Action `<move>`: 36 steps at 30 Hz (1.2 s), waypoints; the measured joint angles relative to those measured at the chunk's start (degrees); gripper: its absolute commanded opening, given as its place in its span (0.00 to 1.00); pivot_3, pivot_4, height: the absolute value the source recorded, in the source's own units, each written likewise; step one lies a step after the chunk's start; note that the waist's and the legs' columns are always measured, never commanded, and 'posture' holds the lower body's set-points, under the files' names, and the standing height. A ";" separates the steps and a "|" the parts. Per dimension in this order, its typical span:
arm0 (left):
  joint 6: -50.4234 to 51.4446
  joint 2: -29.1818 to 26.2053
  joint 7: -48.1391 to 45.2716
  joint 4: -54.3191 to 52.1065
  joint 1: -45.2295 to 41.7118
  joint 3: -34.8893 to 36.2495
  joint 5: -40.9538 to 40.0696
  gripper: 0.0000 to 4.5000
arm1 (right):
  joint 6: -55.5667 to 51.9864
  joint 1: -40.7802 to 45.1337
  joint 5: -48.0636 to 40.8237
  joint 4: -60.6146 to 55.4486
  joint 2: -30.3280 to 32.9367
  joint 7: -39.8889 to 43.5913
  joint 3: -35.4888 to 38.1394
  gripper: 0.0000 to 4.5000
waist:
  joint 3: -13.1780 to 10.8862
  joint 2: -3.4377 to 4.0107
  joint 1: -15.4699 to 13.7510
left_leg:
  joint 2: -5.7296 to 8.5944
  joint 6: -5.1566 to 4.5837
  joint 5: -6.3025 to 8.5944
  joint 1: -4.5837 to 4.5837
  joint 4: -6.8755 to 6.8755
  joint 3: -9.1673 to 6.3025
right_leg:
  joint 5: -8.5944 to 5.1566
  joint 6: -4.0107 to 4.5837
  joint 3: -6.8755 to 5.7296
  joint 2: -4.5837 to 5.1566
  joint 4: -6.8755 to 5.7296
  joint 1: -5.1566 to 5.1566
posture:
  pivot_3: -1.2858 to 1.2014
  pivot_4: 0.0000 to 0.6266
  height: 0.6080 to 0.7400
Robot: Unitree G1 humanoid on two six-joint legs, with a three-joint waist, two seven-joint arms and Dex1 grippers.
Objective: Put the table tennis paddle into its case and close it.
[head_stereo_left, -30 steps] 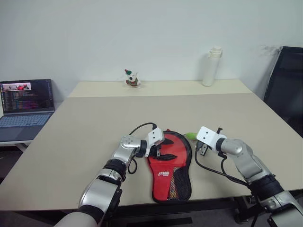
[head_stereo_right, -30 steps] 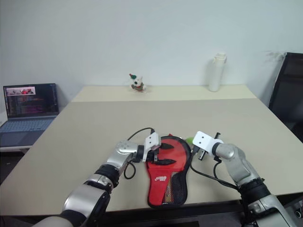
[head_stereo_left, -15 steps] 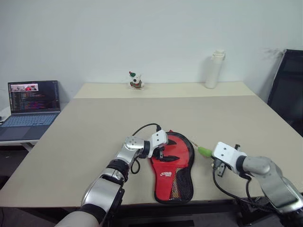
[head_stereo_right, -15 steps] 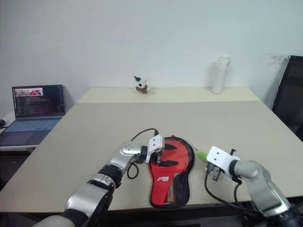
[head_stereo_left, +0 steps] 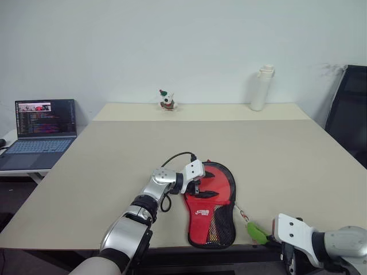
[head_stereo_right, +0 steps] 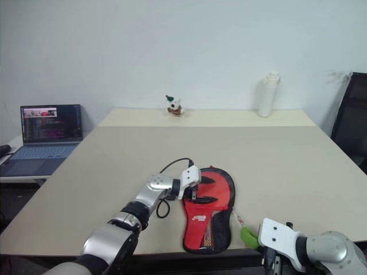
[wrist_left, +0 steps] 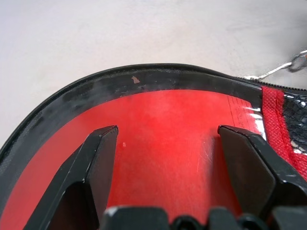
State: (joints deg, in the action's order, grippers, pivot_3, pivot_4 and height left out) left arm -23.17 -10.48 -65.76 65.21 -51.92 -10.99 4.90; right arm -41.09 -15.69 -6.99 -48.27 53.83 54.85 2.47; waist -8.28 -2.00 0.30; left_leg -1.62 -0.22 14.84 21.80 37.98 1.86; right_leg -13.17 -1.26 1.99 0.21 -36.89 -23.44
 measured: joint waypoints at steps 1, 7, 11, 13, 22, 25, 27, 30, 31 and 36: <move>-0.03 0.22 -0.01 -0.05 0.06 -0.01 0.00 0.81 | -0.72 -1.32 -1.19 -1.27 0.21 0.22 1.08 0.01 | 0.02 0.01 -0.16 | 0.00 0.04 0.02 0.01 -0.01 -0.02 | -0.03 -0.09 -0.02 0.03 -0.01 0.01 | 0.52 0.24 1.00; -0.22 0.49 -0.72 -0.17 0.27 -0.04 0.00 0.81 | -4.84 -4.57 -8.39 -6.51 1.18 0.99 3.71 0.01 | 0.23 -0.06 -0.31 | 0.02 0.44 0.29 0.00 0.00 -0.08 | -0.19 -0.34 -0.07 0.03 0.01 0.08 | 0.52 0.24 1.00; -0.34 0.47 -0.77 -0.19 0.32 -0.04 0.00 0.81 | -7.07 -6.28 -13.55 -8.86 2.00 1.56 4.08 0.01 | 0.25 -0.10 -0.29 | 0.00 0.49 0.33 -0.01 0.00 -0.09 | -0.23 -0.36 -0.07 0.03 0.01 0.11 | 0.52 0.24 1.00; -0.34 0.32 -0.62 -0.18 0.39 -0.04 0.00 0.81 | -7.14 -6.98 -17.20 -9.54 2.79 1.60 3.99 0.01 | 0.24 -0.14 -0.20 | -0.02 0.49 0.33 -0.04 0.00 -0.09 | -0.23 -0.36 -0.07 0.03 0.00 0.15 | 0.52 0.24 1.00; -0.80 -0.15 -0.13 -0.38 0.61 -0.51 0.05 0.81 | -6.38 -6.59 -31.92 -9.52 8.99 -3.51 2.18 0.01 | 0.24 -0.27 -0.13 | -0.07 0.50 0.34 -0.17 0.00 -0.08 | -0.40 -0.08 -0.06 0.06 -0.01 0.22 | 0.52 0.24 1.00; -0.89 -0.24 -0.08 -0.56 0.62 -0.79 0.05 0.81 | -5.85 -5.99 -37.53 -9.40 11.44 -6.15 1.95 0.01 | 0.23 -0.30 -0.13 | -0.09 0.50 0.34 -0.17 -0.01 -0.08 | -0.40 -0.08 -0.05 0.07 0.00 0.22 | 0.52 0.24 1.00; -0.92 -0.32 -0.08 -0.67 0.66 -0.84 0.05 0.81 | -5.71 -5.58 -40.80 -9.35 12.46 -7.70 1.95 0.01 | 0.22 -0.32 -0.14 | -0.12 0.50 0.34 -0.17 -0.01 -0.09 | -0.40 -0.08 -0.05 0.08 0.00 0.22 | 0.52 0.24 1.00; -0.96 -0.51 -0.04 -1.31 1.07 -0.85 0.04 0.81 | -5.53 -4.49 -45.08 -9.33 13.91 -10.04 1.89 0.01 | 0.22 -0.33 -0.11 | -0.15 0.51 0.34 -0.16 -0.02 -0.08 | -0.41 -0.08 -0.03 0.08 0.01 0.22 | 0.52 0.24 1.00; -0.98 -0.63 0.01 -1.66 1.29 -0.85 0.04 0.81 | -5.58 -3.94 -45.92 -9.34 14.14 -10.63 1.86 0.01 | 0.22 -0.33 -0.07 | -0.17 0.51 0.34 -0.16 -0.02 -0.08 | -0.41 -0.08 -0.02 0.08 0.01 0.22 | 0.52 0.24 1.00; -0.98 -0.69 0.09 -2.02 1.69 -0.85 0.04 0.81 | -7.38 -2.89 -48.43 -9.35 14.37 -12.18 1.95 0.16 | 0.22 -0.33 -0.03 | -0.23 0.51 0.34 -0.17 -0.02 -0.08 | -0.42 -0.06 -0.01 0.09 0.01 0.22 | 0.52 0.24 1.00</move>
State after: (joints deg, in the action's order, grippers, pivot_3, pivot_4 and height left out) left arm -24.15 -11.18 -65.67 63.18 -50.22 -11.84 4.94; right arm -48.47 -18.58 -55.43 -57.62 68.20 42.67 4.43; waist -8.06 -2.33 0.27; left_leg -1.85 0.29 15.18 21.63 37.96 1.78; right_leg -13.59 -1.32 1.98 0.31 -36.88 -23.22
